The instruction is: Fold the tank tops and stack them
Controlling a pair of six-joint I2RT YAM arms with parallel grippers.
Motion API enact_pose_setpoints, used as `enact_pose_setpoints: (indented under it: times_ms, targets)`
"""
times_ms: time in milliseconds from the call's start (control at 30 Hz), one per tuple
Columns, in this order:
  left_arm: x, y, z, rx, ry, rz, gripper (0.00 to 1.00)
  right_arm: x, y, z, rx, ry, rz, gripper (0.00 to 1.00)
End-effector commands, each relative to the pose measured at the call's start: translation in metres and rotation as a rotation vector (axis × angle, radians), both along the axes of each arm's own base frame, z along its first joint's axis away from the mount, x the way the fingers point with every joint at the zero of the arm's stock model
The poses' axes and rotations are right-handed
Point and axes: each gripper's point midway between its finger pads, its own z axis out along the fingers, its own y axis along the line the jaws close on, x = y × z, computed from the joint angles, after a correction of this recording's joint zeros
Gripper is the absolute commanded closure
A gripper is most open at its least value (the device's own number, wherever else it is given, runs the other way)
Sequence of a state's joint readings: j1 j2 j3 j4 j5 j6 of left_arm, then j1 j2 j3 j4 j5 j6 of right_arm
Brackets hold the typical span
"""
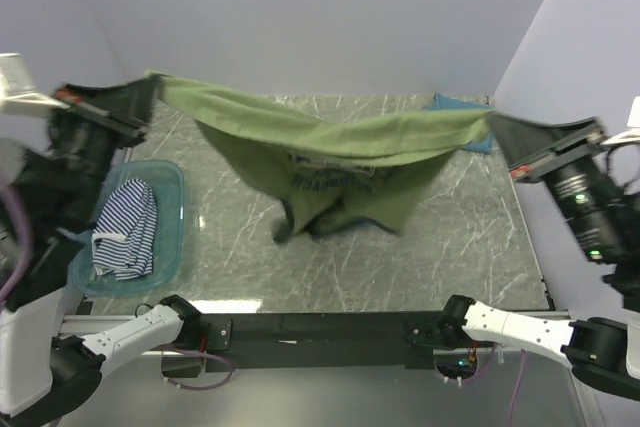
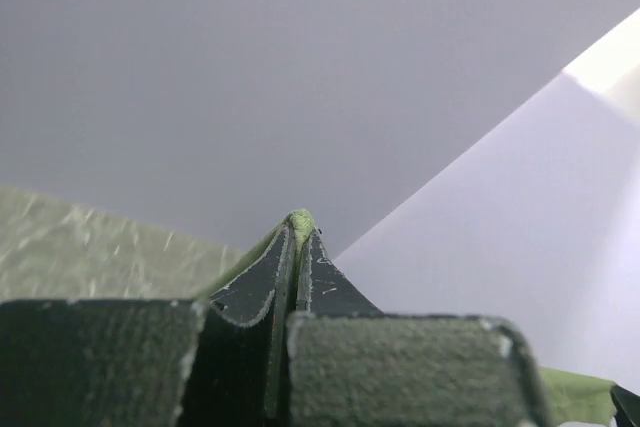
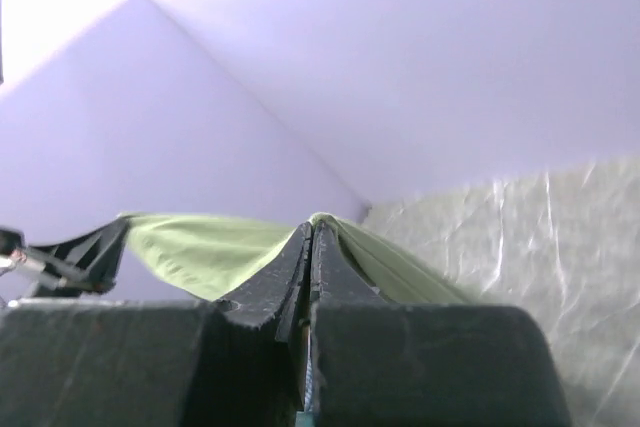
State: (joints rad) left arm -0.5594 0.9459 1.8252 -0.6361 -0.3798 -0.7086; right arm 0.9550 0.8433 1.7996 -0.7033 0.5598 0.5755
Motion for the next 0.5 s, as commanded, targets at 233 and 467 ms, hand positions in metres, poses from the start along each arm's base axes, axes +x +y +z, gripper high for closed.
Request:
enact_pose_setpoints:
  times_ms: [233, 467]
  targets:
    - [0.016, -0.003, 0.04, -0.01, -0.119, 0.038, 0.99, 0.041, 0.019, 0.046, -0.228, -0.105, -0.143, 1.0]
    - [0.112, -0.054, -0.003, 0.11, -0.034, 0.009, 0.99, 0.147, 0.085, 0.001, -0.365, -0.044, -0.034, 1.0]
